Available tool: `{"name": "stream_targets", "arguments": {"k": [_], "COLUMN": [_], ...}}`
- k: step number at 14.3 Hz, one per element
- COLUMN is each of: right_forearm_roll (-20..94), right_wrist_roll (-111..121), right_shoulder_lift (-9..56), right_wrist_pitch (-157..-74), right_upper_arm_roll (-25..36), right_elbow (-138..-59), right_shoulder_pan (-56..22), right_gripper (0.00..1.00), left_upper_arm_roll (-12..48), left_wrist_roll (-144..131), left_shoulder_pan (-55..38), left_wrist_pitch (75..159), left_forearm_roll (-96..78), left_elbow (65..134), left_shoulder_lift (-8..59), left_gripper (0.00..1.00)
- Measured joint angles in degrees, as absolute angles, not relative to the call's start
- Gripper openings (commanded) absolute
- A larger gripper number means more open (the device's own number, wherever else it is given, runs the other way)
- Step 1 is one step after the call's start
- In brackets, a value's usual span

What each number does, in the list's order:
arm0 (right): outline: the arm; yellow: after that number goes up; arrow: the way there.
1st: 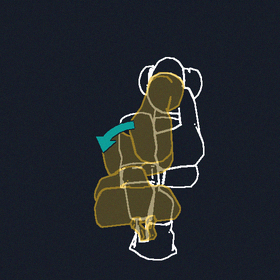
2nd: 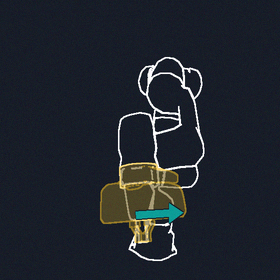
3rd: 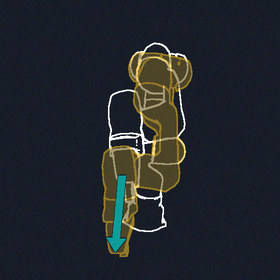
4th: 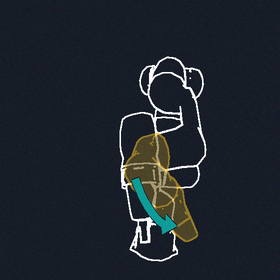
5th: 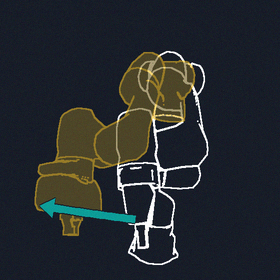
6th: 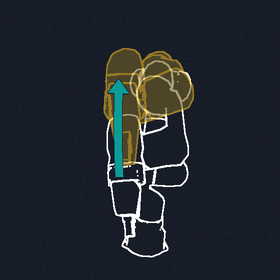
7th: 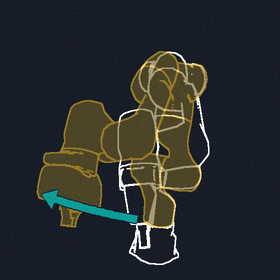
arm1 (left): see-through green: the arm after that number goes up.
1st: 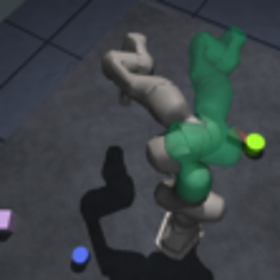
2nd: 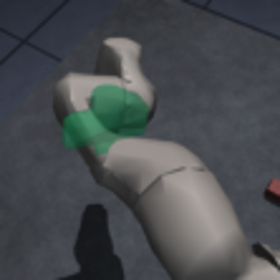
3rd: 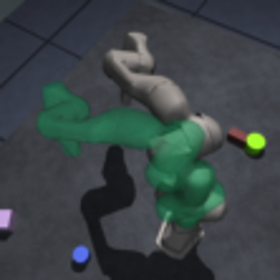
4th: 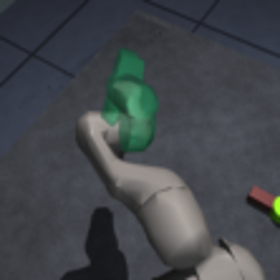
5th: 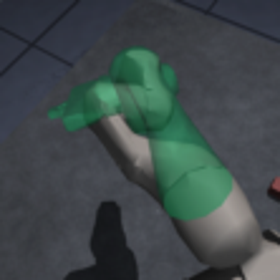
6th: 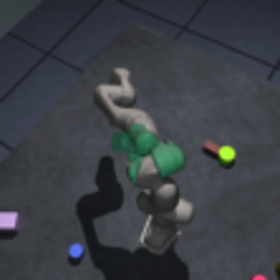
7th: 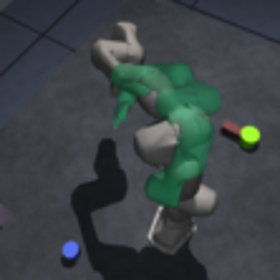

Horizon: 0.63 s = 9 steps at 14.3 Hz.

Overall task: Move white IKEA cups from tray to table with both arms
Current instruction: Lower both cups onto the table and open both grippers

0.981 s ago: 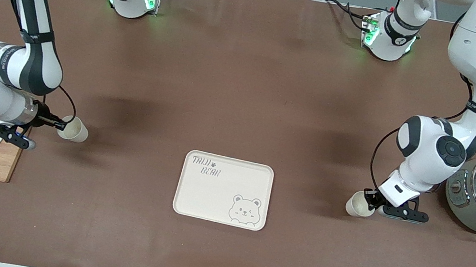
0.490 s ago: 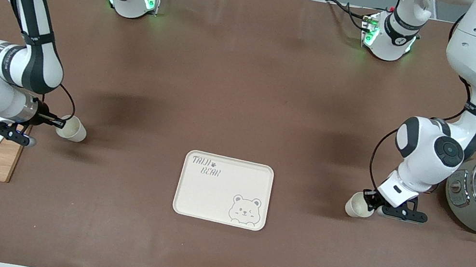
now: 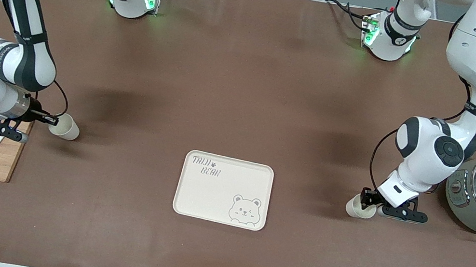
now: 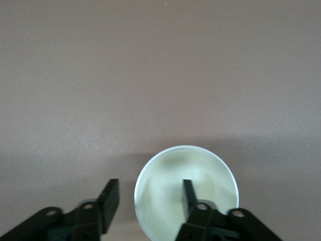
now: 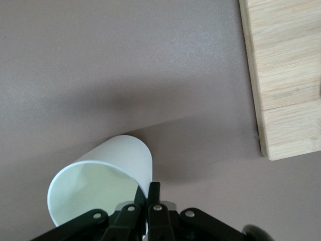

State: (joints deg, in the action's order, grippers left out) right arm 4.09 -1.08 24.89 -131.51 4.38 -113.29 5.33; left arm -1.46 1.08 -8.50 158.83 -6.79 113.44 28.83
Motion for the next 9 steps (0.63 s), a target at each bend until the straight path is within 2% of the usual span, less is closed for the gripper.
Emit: {"name": "stream_targets", "arguments": {"k": [1, 3, 4, 5, 7, 9], "right_forearm_roll": [4.09, 4.09, 4.09, 4.09, 4.09, 4.09], "right_wrist_roll": [-1.08, -1.07, -1.07, -1.07, -1.08, -1.08], "right_shoulder_lift": [24.89, 24.89, 24.88, 24.88, 24.88, 24.86], "right_wrist_pitch": [-131.52, -131.52, -131.50, -131.48, -131.39, -130.21], "right_upper_arm_roll": [4.35, 4.33, 4.33, 4.33, 4.33, 4.32], "right_elbow": [-113.30, -113.34, -113.34, -113.34, -113.34, -113.34], "right_shoulder_pan": [5.33, 5.33, 5.33, 5.34, 5.35, 5.36], "right_gripper": [0.04, 0.36, 0.63, 1.00, 1.00, 1.00], "left_upper_arm_roll": [-1.46, -1.46, -1.46, -1.46, -1.48, -1.74], "left_wrist_roll": [1.07, 1.07, 1.08, 1.08, 1.08, 1.08], "left_shoulder_pan": [-8.54, -8.64, -8.64, -8.64, -8.62, -8.46], "left_wrist_pitch": [159.04, 159.23, 159.15, 158.34, 151.97, 140.10], "left_forearm_roll": [-6.79, -6.79, -6.79, -6.79, -6.79, -6.79], "left_elbow": [113.19, 112.63, 112.39, 112.25, 111.14, 107.78], "left_shoulder_lift": [28.79, 28.33, 27.73, 26.74, 23.54, 19.34], "left_gripper": [1.00, 1.00, 1.00, 1.00, 1.00, 1.00]}}
